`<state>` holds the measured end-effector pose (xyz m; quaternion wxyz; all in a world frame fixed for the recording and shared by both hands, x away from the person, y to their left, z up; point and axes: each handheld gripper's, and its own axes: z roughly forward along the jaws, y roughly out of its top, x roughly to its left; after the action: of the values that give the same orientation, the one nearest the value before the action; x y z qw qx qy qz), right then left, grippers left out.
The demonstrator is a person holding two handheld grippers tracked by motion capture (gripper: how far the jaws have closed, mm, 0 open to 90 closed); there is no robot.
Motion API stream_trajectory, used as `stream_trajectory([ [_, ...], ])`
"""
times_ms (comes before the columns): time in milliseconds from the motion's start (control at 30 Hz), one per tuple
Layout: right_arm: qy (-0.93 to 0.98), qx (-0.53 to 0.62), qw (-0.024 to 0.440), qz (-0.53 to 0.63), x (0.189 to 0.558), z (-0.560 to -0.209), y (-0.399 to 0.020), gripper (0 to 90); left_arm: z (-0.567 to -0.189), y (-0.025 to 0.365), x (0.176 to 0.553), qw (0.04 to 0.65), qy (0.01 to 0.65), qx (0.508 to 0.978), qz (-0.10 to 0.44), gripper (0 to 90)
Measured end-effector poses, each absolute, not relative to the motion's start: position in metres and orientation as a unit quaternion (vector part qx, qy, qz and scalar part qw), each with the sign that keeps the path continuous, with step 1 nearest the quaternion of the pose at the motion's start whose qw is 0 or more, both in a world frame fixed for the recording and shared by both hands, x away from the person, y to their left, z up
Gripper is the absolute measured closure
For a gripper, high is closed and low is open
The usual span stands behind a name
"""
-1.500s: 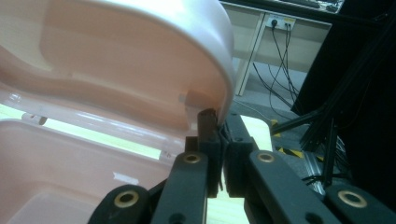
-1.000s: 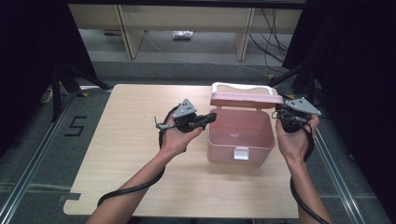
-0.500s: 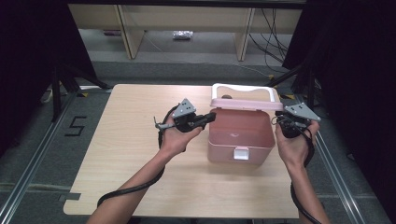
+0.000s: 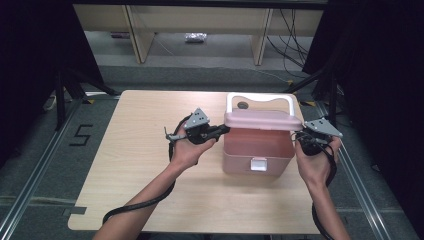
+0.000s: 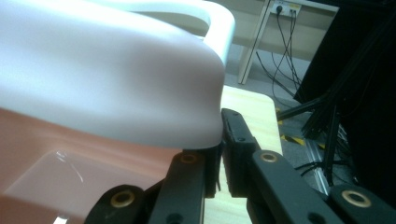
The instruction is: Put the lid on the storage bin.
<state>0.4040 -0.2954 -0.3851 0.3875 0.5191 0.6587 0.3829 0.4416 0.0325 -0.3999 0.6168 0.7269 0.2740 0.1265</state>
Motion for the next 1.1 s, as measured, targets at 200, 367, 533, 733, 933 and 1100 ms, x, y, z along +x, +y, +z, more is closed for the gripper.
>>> stream_trajectory([
  [200, 0.666, 0.515, 0.381, 0.382, 0.401, -0.389, -0.298, 87.0, -0.404, 0.032, 0.439, 0.616, 0.274, 0.728, 0.124, 89.9],
  [367, 0.675, 0.516, 0.364, 0.381, 0.398, -0.396, -0.304, 81.9, -0.405, 0.033, 0.437, 0.615, 0.271, 0.730, 0.124, 89.9],
  [533, 0.676, 0.524, 0.343, 0.388, 0.386, -0.400, -0.309, 88.5, -0.407, 0.033, 0.434, 0.613, 0.270, 0.733, 0.123, 90.0],
  [733, 0.676, 0.538, 0.315, 0.394, 0.375, -0.405, -0.314, 90.0, -0.413, 0.034, 0.431, 0.609, 0.271, 0.736, 0.117, 89.9],
  [933, 0.664, 0.550, 0.303, 0.407, 0.367, -0.411, -0.317, 90.0, -0.418, 0.035, 0.430, 0.605, 0.272, 0.739, 0.113, 90.0],
  [1100, 0.664, 0.546, 0.307, 0.409, 0.361, -0.410, -0.322, 90.0, -0.422, 0.036, 0.428, 0.601, 0.273, 0.744, 0.109, 90.0],
])
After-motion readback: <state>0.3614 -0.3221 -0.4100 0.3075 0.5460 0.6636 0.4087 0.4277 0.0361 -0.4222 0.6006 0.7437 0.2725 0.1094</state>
